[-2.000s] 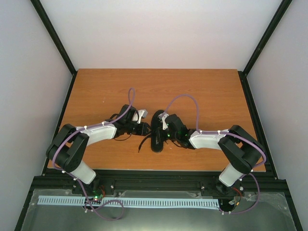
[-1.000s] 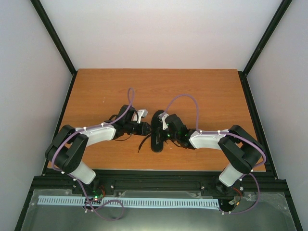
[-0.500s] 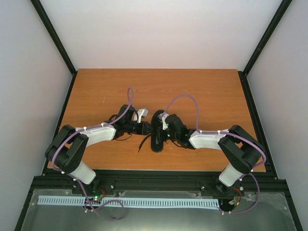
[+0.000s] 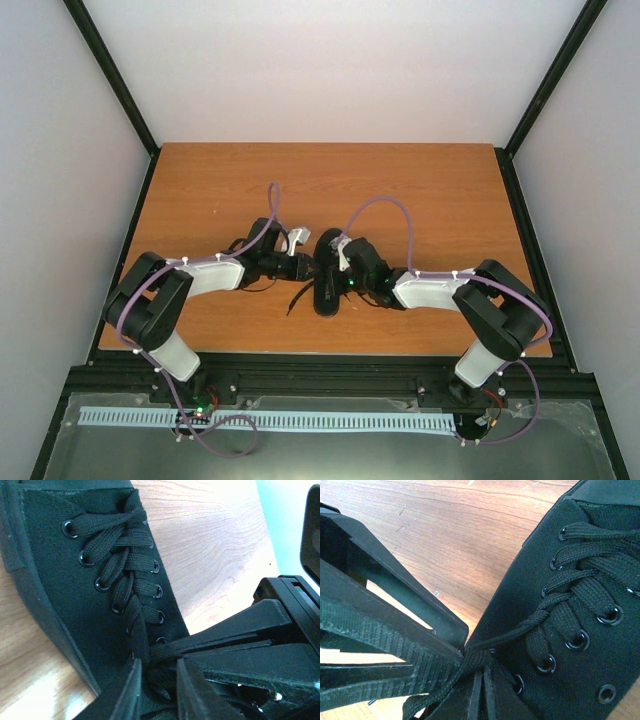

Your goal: Tie the shoes

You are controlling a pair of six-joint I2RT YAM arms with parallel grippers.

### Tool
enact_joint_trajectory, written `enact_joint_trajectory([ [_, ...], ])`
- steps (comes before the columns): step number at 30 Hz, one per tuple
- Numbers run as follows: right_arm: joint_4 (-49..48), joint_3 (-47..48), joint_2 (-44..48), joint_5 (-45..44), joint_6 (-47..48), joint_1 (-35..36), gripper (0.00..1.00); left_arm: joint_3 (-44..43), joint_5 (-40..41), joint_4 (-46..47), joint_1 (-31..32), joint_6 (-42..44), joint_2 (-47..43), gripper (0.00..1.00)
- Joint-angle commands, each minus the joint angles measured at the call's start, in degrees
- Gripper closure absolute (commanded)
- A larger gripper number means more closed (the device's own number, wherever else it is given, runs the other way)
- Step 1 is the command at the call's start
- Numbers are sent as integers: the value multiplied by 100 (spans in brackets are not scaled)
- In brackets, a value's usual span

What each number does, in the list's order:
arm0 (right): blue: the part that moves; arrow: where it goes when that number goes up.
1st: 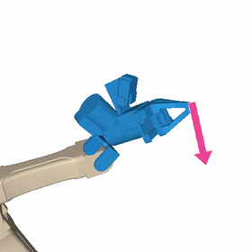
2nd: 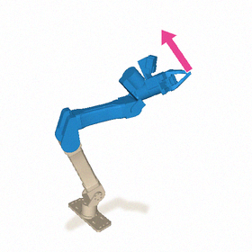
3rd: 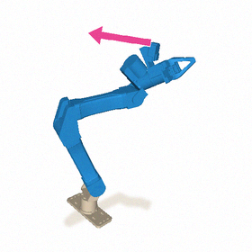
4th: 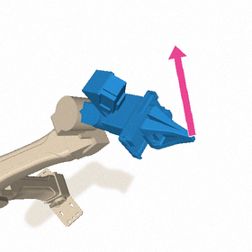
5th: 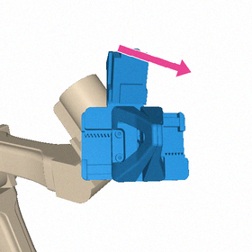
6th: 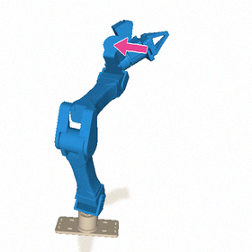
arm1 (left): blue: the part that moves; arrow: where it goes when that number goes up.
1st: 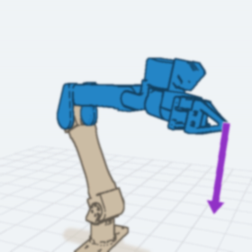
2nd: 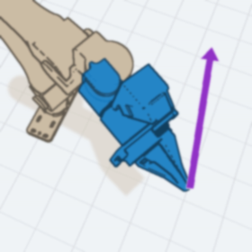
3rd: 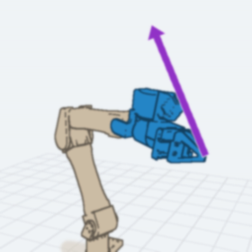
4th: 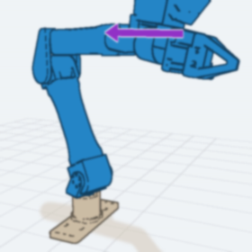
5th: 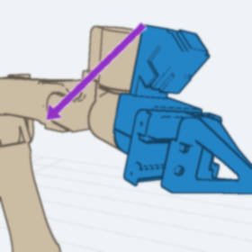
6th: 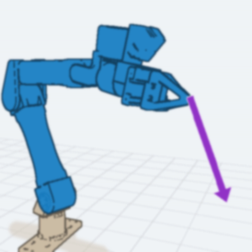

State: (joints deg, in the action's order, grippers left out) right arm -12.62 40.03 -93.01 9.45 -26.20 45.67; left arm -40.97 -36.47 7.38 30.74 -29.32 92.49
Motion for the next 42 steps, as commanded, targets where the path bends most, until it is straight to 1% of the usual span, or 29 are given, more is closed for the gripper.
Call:
enact_joint_trajectory([
  [1,-167,75,-94,-14,35,22,97,-3,-273,367,2,-113,129,81],
  [5,-169,79,-94,-29,27,29,97,11,-356,437,1,-169,146,90],
  [7,-170,74,-74,-50,17,21,97,24,-374,461,2,-187,132,98],
  [8,-170,69,-58,-68,18,28,97,38,-390,472,2,-196,128,99],
  [10,-166,51,12,-120,9,27,97,82,-322,452,2,-207,53,99],
  [13,-58,34,134,-245,5,26,97,200,242,291,2,-152,-140,99],
  [19,228,-75,433,-474,26,23,89,333,712,231,2,-170,-376,99],
  [25,525,-298,851,-721,26,21,83,396,834,226,1,-181,-487,99],
  [29,552,-443,1064,-771,16,19,83,427,762,289,2,-156,-494,99],
  [33,453,-483,1063,-706,9,21,86,438,681,308,-2,-87,-504,99],
  [35,390,-472,1034,-666,-4,22,87,464,712,316,2,-58,-544,97],
  [36,356,-465,1012,-646,0,21,88,479,739,317,2,-42,-570,92],
  [40,251,-407,889,-550,26,21,90,535,892,323,2,39,-767,81],
  [42,215,-356,815,-493,44,21,91,567,923,347,2,69,-867,74],
])
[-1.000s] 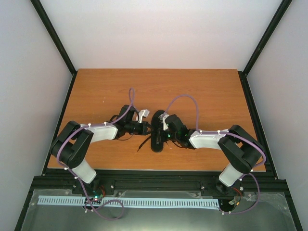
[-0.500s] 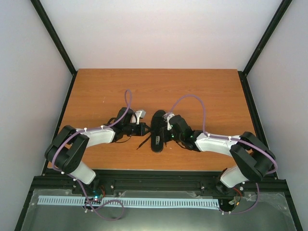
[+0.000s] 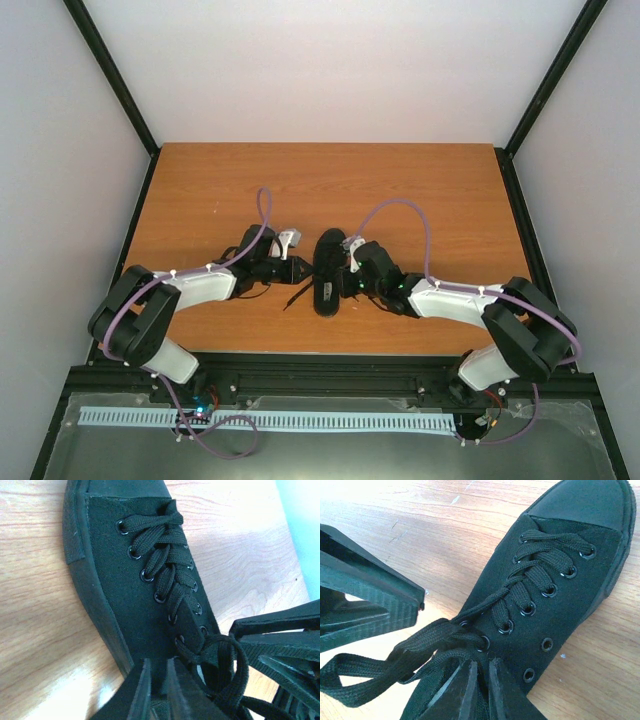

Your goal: Tie the shoes

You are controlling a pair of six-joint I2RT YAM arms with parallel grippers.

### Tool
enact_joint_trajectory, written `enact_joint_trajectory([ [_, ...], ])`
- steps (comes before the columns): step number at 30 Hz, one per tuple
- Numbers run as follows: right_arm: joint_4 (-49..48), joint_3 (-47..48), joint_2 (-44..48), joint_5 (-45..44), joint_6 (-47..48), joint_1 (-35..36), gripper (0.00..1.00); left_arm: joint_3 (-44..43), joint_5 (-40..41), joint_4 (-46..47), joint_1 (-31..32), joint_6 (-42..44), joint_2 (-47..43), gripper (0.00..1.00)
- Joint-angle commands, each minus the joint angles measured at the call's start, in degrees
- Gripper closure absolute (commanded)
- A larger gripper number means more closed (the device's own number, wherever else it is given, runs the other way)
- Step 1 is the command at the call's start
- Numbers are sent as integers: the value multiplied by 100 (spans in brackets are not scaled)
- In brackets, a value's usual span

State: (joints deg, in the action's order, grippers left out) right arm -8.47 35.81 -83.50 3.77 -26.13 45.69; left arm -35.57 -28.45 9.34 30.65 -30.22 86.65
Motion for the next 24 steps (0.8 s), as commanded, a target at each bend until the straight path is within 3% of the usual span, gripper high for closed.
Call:
enact_joint_trajectory([
  [1,-232,93,-180,106,45,19,92,32,121,159,11,177,-326,72],
  [7,-320,220,-442,192,82,20,93,47,-82,244,11,306,-378,58],
  [14,-460,233,-500,273,29,27,97,-19,-301,281,11,343,-189,64],
  [18,-515,259,-500,280,20,27,97,25,38,263,11,216,-237,70],
  [24,-584,320,-584,269,3,27,97,-48,701,-95,10,132,-219,65],
])
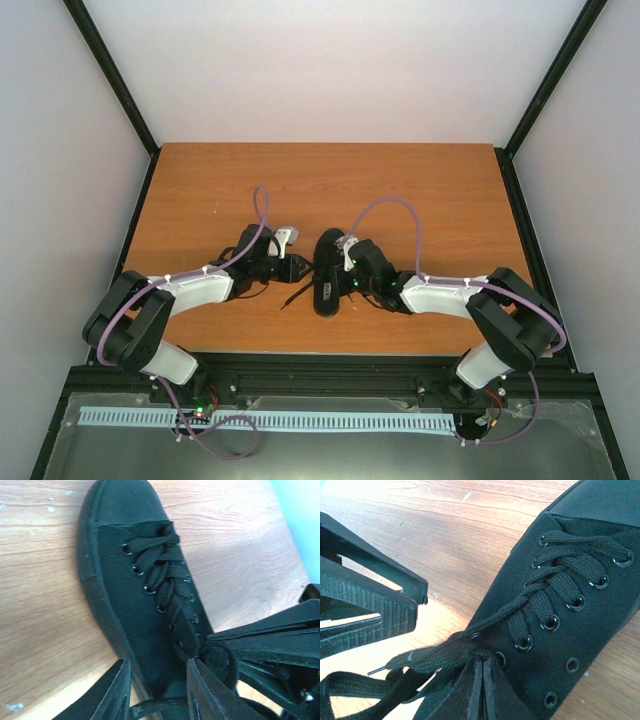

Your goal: Tie the shoes

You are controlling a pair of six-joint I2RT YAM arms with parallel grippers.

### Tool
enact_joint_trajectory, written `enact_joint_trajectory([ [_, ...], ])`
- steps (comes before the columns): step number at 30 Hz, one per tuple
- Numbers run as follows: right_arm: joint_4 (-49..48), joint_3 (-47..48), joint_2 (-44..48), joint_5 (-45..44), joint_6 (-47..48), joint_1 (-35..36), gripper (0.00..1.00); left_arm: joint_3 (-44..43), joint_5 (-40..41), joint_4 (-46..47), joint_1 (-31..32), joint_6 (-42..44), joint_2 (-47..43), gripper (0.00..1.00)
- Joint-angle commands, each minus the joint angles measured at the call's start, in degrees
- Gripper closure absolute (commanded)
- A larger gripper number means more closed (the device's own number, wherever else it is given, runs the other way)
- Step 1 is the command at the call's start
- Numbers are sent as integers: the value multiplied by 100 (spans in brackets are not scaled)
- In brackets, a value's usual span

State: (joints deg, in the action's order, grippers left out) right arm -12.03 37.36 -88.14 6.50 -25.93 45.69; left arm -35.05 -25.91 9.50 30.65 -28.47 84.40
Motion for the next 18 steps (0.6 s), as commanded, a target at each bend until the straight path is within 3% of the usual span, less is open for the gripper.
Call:
enact_joint_trajectory([
  [1,-236,172,-135,7,-21,27,97,-137,486,-145,11,-64,55,64],
  [18,-608,228,-319,50,-162,27,97,-451,-468,70,11,114,601,62],
])
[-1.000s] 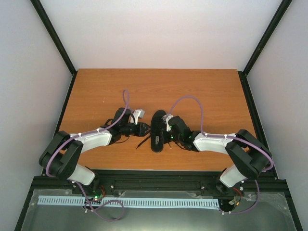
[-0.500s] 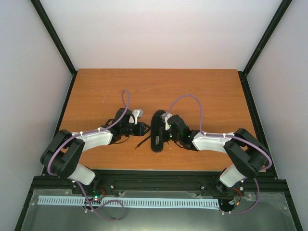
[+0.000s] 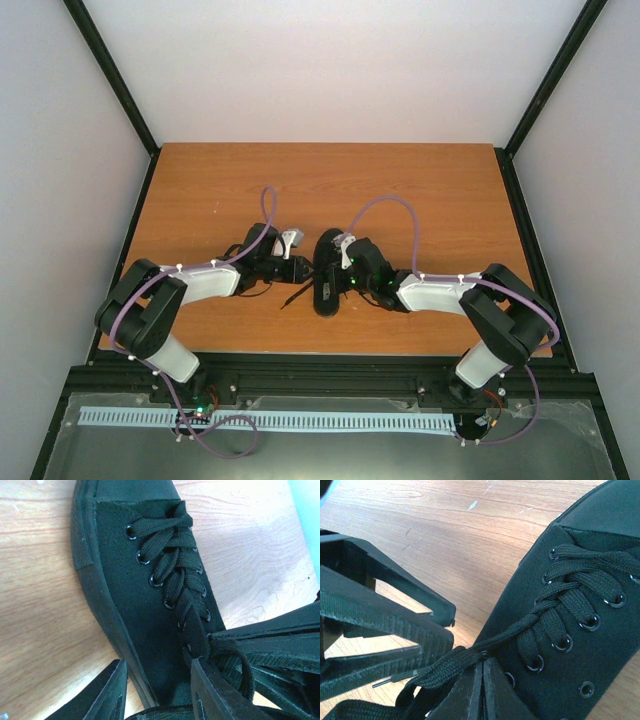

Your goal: Tie the shoes

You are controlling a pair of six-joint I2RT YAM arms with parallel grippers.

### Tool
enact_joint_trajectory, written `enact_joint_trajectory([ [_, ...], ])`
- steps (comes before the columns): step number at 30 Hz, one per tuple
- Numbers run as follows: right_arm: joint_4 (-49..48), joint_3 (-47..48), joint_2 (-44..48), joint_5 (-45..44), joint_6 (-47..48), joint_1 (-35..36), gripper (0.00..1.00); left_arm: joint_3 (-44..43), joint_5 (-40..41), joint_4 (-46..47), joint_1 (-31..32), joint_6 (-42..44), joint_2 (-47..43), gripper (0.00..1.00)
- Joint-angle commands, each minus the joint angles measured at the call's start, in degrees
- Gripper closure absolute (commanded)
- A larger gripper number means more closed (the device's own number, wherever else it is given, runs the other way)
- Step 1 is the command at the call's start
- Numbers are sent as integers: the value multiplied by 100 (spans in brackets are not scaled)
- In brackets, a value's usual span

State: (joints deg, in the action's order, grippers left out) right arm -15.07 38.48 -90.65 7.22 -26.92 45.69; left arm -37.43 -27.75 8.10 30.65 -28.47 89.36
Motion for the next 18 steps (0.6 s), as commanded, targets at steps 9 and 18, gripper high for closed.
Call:
enact_joint_trajectory([
  [9,-339,73,-64,-28,-94,27,97,-106,-379,489,11,-130,161,62],
  [18,-328,58,-71,-19,-97,27,97,79,-216,732,11,-364,-43,61],
])
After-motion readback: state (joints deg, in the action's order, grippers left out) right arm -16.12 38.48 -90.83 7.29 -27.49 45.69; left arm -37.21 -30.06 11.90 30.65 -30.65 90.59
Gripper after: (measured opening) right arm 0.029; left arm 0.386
